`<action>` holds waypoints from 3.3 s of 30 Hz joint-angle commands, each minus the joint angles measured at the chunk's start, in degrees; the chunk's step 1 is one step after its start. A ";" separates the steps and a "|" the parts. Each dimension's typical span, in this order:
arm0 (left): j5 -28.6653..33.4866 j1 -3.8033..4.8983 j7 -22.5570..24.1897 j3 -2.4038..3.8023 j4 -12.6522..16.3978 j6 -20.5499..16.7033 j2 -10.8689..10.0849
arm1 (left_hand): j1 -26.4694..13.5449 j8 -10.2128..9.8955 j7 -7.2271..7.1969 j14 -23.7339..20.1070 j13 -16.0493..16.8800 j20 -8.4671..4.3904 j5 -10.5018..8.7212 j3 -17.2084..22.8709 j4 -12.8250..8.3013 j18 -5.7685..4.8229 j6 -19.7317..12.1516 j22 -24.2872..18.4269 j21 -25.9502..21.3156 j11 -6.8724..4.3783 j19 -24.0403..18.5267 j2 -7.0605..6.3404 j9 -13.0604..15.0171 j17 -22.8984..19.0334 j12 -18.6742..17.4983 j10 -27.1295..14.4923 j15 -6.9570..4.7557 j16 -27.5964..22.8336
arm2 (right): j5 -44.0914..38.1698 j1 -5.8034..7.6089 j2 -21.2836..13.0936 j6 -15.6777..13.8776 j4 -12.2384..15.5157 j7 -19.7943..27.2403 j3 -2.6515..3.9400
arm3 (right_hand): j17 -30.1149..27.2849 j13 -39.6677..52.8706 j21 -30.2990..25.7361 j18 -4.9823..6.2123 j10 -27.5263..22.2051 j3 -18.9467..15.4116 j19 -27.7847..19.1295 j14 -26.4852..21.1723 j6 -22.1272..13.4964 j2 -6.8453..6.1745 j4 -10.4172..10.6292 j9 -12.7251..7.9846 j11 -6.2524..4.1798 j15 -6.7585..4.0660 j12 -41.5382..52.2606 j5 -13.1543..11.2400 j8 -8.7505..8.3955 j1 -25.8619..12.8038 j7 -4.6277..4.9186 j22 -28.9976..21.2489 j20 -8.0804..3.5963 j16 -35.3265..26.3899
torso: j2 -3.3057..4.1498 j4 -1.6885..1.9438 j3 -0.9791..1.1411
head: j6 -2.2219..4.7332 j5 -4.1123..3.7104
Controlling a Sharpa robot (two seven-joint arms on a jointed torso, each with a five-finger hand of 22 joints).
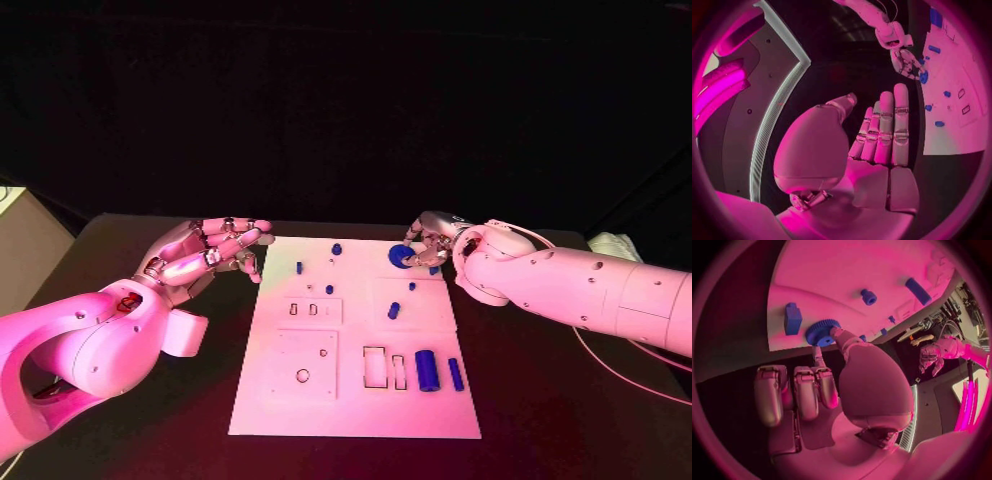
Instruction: Assemble the parts on the task board
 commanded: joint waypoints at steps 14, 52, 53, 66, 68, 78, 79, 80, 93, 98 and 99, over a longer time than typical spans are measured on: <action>-0.38 0.04 0.17 0.04 -0.07 1.31 0.16 | -0.21 -0.07 0.92 -0.46 0.11 0.19 -0.34 0.62 -0.03 0.26 -0.35 0.14 0.28 0.02 -0.57 0.41 0.13 -0.08 0.22 -0.29 0.05 0.37 | 2.60 -0.19 0.44 -1.86 -0.47 2.41 -0.08 | 14.94 15.05 0.72 -0.47 5.84 4.18 3.97 6.14 4.51 3.26 0.53 0.66 -0.89 -0.82 0.96 -0.65 2.76 2.46 -1.33 10.17 -0.64 0.27 | -0.01 -0.08 0.01 | -0.15 0.11; -0.38 0.04 -0.29 0.04 -0.63 1.88 0.84 | -0.13 -0.07 0.94 -0.54 0.11 0.21 -0.39 0.77 -0.11 0.27 -0.40 0.26 0.46 0.04 -0.76 0.52 0.17 -0.12 0.25 -0.36 0.06 0.39 | -10.47 -0.60 8.80 -11.40 5.04 1.95 -0.30 | 15.03 15.07 1.41 -0.74 5.86 8.76 4.41 6.16 6.62 2.89 -0.75 1.26 -2.01 -2.31 0.98 -1.21 4.60 2.05 -2.46 11.28 -2.22 0.31 | 0.05 0.09 -0.05 | 0.08 0.61; -0.38 0.03 -0.29 0.04 -0.68 1.88 0.89 | -0.13 -0.07 0.94 -0.54 0.11 0.21 -0.39 0.77 -0.11 0.27 -0.40 0.26 0.46 0.04 -0.76 0.52 0.17 -0.12 0.25 -0.36 0.06 0.39 | -10.54 -0.72 9.27 -11.24 4.63 1.82 -0.32 | 15.03 15.07 1.41 -0.74 5.86 8.76 4.41 6.16 6.62 2.89 -0.75 1.26 -2.01 -2.31 0.98 -1.21 4.60 2.05 -2.46 11.28 -2.22 0.31 | 0.06 0.13 -0.09 | 0.06 0.62; -0.38 0.03 -0.26 0.04 -1.01 1.84 1.19 | -0.08 -0.06 0.95 -0.58 0.12 0.22 -0.41 0.87 -0.15 0.27 -0.43 0.33 0.58 0.04 -0.87 0.58 0.19 -0.14 0.27 -0.40 0.07 0.41 | -11.58 -1.35 11.85 -9.25 1.52 0.41 -0.45 | 15.04 15.07 1.45 -0.76 5.86 8.88 4.43 6.17 6.40 2.79 -0.71 1.22 -1.98 -2.27 0.98 -1.24 4.51 1.81 -2.41 11.35 -2.22 0.31 | 0.04 0.59 -0.26 | -0.32 0.72; -0.38 0.03 -0.26 0.03 -1.08 1.85 1.21 | -0.08 -0.06 0.95 -0.58 0.12 0.22 -0.41 0.87 -0.15 0.27 -0.43 0.33 0.58 0.04 -0.87 0.58 0.19 -0.14 0.27 -0.40 0.07 0.41 | -11.74 -1.38 11.97 -8.94 1.40 0.20 -0.46 | 15.05 15.07 1.47 -0.76 5.86 8.90 4.44 6.17 6.36 2.73 -0.71 1.22 -1.97 -2.25 0.98 -1.24 4.50 1.75 -2.40 11.37 -2.21 0.31 | 0.06 0.60 -0.27 | -0.28 0.66; -0.38 0.03 -0.26 0.03 -1.16 1.83 1.23 | -0.08 -0.06 0.95 -0.58 0.12 0.22 -0.41 0.87 -0.15 0.27 -0.43 0.33 0.58 0.04 -0.87 0.58 0.19 -0.14 0.27 -0.40 0.07 0.41 | -11.99 -1.74 12.81 -8.23 1.03 0.15 -0.52 | 15.02 15.07 2.03 -0.97 5.86 8.93 4.79 6.16 6.32 2.65 -0.71 1.21 -1.97 -2.22 0.98 -1.23 4.49 1.67 -2.39 12.20 -2.20 0.30 | 0.05 0.64 -0.22 | -0.46 1.04; -0.38 0.03 -0.25 0.03 -1.17 1.83 1.24 | -0.08 -0.06 0.95 -0.58 0.12 0.22 -0.41 0.87 -0.15 0.27 -0.43 0.33 0.58 0.04 -0.87 0.58 0.19 -0.14 0.27 -0.40 0.07 0.41 | -12.01 -1.81 12.90 -8.13 0.98 0.16 -0.53 | 15.02 15.07 2.03 -0.97 5.86 8.93 4.79 6.16 6.32 2.65 -0.71 1.21 -1.97 -2.22 0.98 -1.23 4.49 1.67 -2.39 12.20 -2.20 0.30 | 0.05 0.62 -0.21 | -0.45 1.07; -0.38 0.03 -0.25 0.03 -1.18 1.83 1.24 | -0.08 -0.06 0.95 -0.58 0.12 0.22 -0.41 0.87 -0.15 0.27 -0.43 0.33 0.58 0.04 -0.87 0.58 0.19 -0.14 0.27 -0.40 0.07 0.41 | -12.05 -1.88 12.98 -8.05 0.92 0.14 -0.54 | 15.02 15.07 2.03 -0.97 5.86 8.93 4.79 6.16 6.32 2.65 -0.71 1.21 -1.97 -2.22 0.98 -1.23 4.49 1.67 -2.39 12.20 -2.20 0.30 | 0.05 0.61 -0.21 | -0.46 1.10; -0.38 0.04 -0.27 0.03 -1.18 1.78 1.21 | -0.08 -0.06 0.95 -0.58 0.12 0.22 -0.41 0.87 -0.15 0.27 -0.43 0.33 0.58 0.04 -0.87 0.58 0.19 -0.14 0.27 -0.40 0.07 0.41 | -13.02 -2.18 13.61 -8.29 -0.60 -0.68 -0.59 | 14.96 15.07 2.03 -0.97 5.86 8.96 4.79 6.15 6.19 2.40 -0.67 1.19 -1.94 -2.15 0.98 -1.27 4.46 1.37 -2.35 12.20 -2.15 0.28 | 0.07 0.53 -0.22 | -0.50 1.01; -0.38 0.04 -0.32 0.03 -1.19 1.78 1.18 | -0.08 -0.06 0.95 -0.58 0.12 0.22 -0.41 0.87 -0.15 0.27 -0.43 0.33 0.58 0.04 -0.87 0.58 0.19 -0.14 0.27 -0.40 0.07 0.41 | -13.55 -2.19 13.67 -9.10 -0.76 -1.16 -0.60 | 14.92 15.07 1.98 -0.95 5.86 8.99 4.76 6.14 6.10 2.31 -0.64 1.18 -1.92 -2.11 0.98 -1.31 4.43 1.24 -2.31 12.13 -2.13 0.26 | 0.07 0.56 -0.21 | -0.55 0.96; -0.38 0.04 -0.33 0.03 -1.19 1.78 1.17 | -0.08 -0.06 0.95 -0.58 0.12 0.22 -0.41 0.87 -0.15 0.27 -0.43 0.33 0.58 0.04 -0.87 0.58 0.19 -0.14 0.27 -0.40 0.07 0.41 | -13.67 -2.19 13.66 -9.35 -0.75 -1.26 -0.60 | 14.92 15.07 1.98 -0.95 5.86 8.99 4.76 6.14 6.10 2.31 -0.64 1.18 -1.92 -2.11 0.98 -1.31 4.43 1.24 -2.31 12.13 -2.13 0.26 | 0.06 0.53 -0.22 | -0.56 0.96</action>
